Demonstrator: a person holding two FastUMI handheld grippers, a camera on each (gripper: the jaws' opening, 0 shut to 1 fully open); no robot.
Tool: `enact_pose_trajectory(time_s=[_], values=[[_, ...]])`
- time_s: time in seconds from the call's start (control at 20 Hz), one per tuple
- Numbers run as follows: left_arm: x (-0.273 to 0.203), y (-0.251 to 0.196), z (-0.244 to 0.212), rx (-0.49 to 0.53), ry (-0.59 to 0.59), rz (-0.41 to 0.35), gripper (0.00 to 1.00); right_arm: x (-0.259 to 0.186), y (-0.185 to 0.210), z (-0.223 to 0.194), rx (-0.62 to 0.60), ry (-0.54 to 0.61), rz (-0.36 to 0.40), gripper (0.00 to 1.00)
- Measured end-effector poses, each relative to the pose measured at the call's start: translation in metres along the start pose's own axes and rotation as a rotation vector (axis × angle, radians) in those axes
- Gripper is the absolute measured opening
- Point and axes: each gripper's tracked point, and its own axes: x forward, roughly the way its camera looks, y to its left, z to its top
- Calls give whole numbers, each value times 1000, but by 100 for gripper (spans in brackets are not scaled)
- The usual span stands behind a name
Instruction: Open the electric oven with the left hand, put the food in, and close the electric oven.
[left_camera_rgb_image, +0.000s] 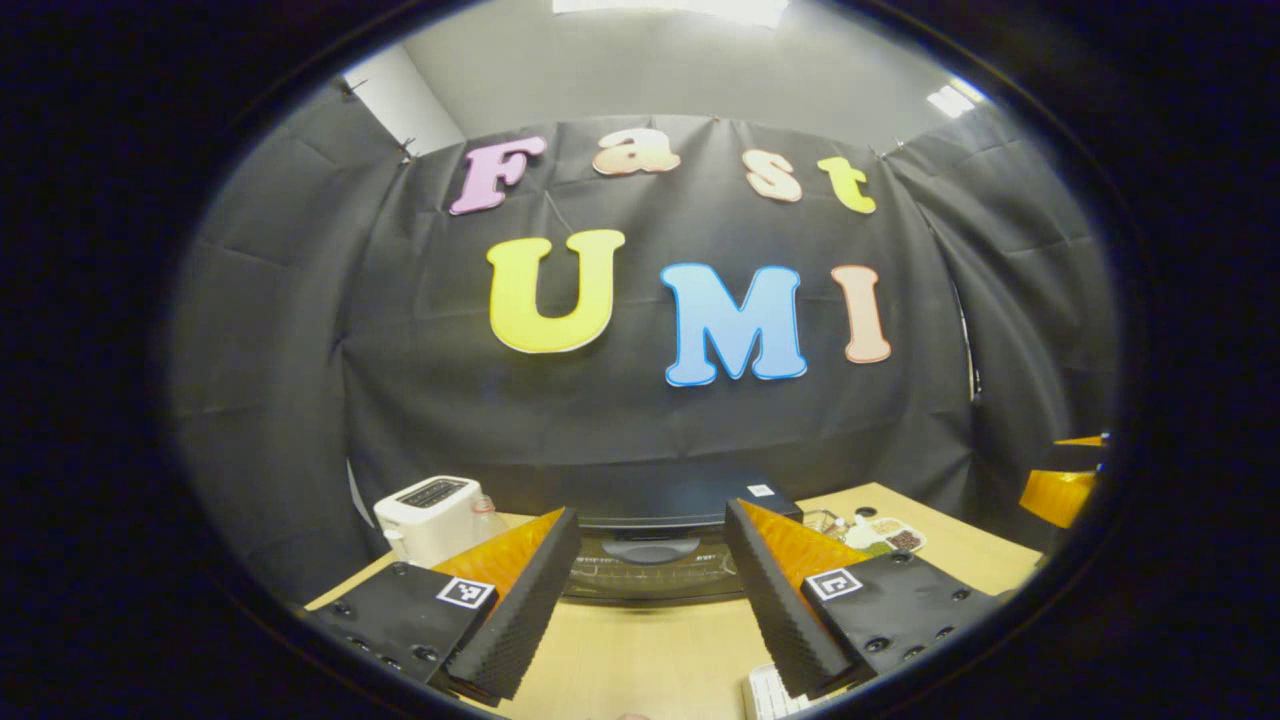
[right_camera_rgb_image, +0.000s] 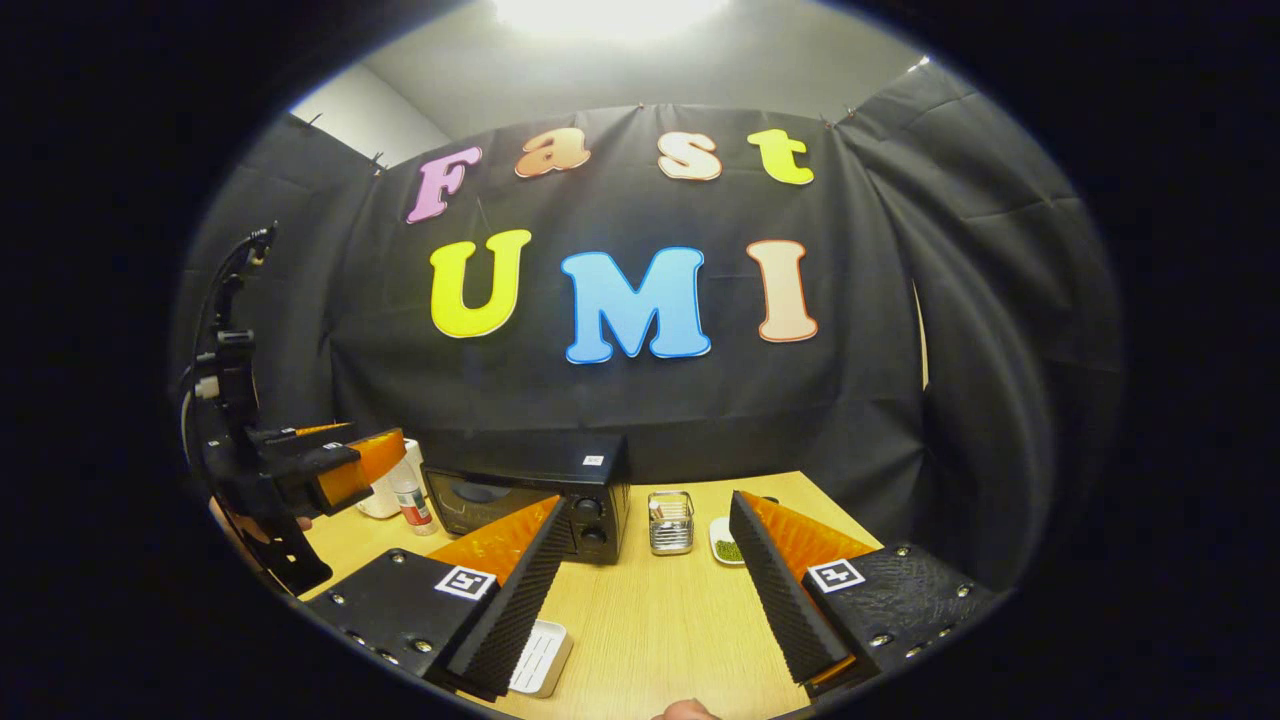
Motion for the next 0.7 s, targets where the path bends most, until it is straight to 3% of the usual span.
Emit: enact_pose_trajectory(time_s=[0.25, 0.7], values=[[-70, 7, 17, 26, -22, 87, 100, -23, -9, 7, -8, -33, 32, 98], [-129, 26, 34, 9, -30, 97, 98, -51, -1, 38, 12, -95, -6, 98]])
